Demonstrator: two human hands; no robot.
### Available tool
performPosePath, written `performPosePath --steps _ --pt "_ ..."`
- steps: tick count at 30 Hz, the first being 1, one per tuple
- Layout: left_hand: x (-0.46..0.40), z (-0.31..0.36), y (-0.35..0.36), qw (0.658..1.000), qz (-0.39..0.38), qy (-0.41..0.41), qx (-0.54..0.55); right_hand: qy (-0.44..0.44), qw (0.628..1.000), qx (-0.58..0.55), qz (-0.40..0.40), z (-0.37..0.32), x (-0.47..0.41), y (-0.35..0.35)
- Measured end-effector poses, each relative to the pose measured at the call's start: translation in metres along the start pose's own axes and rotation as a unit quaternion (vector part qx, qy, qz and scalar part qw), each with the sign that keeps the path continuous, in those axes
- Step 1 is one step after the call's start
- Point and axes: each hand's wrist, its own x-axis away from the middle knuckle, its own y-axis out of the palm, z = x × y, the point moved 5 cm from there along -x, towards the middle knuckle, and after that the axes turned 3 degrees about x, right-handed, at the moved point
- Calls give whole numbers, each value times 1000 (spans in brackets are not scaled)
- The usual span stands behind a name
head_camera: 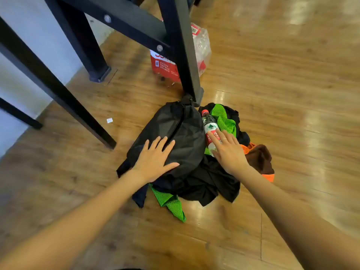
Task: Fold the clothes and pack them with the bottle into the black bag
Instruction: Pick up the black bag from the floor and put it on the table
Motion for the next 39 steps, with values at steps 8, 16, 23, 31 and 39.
performPosePath --steps 8,16,23,31,39 --pt "-4 5 33 1000 15 13 10 58 997 -41 -30 9 -8 37" --pt "-2 27 24 993 90 49 52 69 992 -104 24 -1 -9 43" --pt "-4 27 8 987 116 74 84 58 992 -99 46 -1 -11 37" --pt "-5 16 8 984 84 41 151 202 958 -205 -5 21 -29 31" --pt "-6 13 9 980 62 23 189 287 933 -192 -99 23 -49 40"
